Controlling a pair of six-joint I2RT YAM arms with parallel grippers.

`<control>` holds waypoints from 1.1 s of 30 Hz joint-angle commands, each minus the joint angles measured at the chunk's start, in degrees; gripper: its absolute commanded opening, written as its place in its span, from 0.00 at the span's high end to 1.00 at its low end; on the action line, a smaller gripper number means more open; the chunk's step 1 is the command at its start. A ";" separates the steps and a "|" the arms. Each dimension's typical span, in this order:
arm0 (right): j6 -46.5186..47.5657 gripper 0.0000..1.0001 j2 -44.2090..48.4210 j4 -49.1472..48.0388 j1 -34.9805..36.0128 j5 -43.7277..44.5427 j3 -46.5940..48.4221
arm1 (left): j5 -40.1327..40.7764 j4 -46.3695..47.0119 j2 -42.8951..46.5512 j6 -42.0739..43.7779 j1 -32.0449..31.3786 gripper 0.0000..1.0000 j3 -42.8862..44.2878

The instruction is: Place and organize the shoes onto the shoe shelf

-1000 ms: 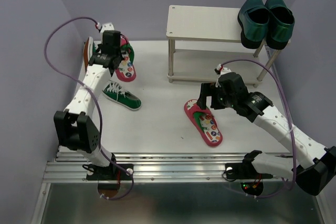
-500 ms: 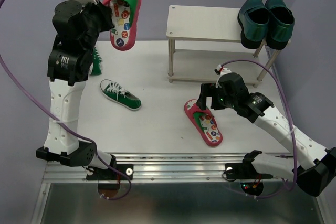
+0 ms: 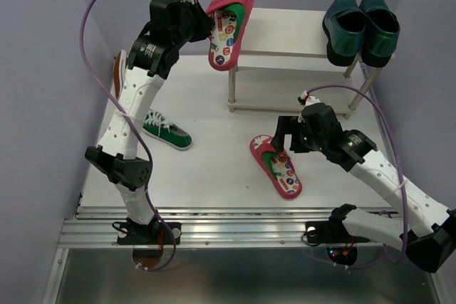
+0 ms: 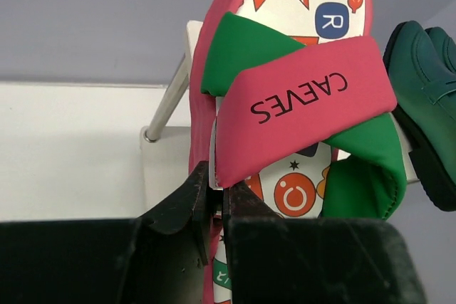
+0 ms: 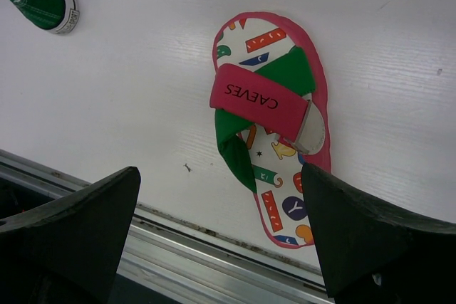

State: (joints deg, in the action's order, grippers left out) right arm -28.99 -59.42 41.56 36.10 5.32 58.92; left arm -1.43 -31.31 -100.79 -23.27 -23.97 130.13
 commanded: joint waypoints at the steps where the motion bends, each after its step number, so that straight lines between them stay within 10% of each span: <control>1: -1.94 0.00 2.90 1.15 0.03 2.32 -0.91 | 1.08 11.36 1.92 -7.74 -2.13 1.00 5.22; 12: -3.00 0.00 3.96 1.94 0.03 2.41 -0.73 | 13.29 9.78 -0.28 -10.66 -8.11 1.00 6.19; 33: -5.20 0.00 6.86 3.00 0.03 2.50 -1.35 | 12.77 12.15 -7.49 -11.89 -8.20 1.00 8.30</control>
State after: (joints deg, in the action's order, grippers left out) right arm -33.30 -53.84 44.60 36.10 6.68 57.78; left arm 11.60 -27.88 -110.98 -33.50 -32.10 135.90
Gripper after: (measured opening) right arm 0.998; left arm 0.168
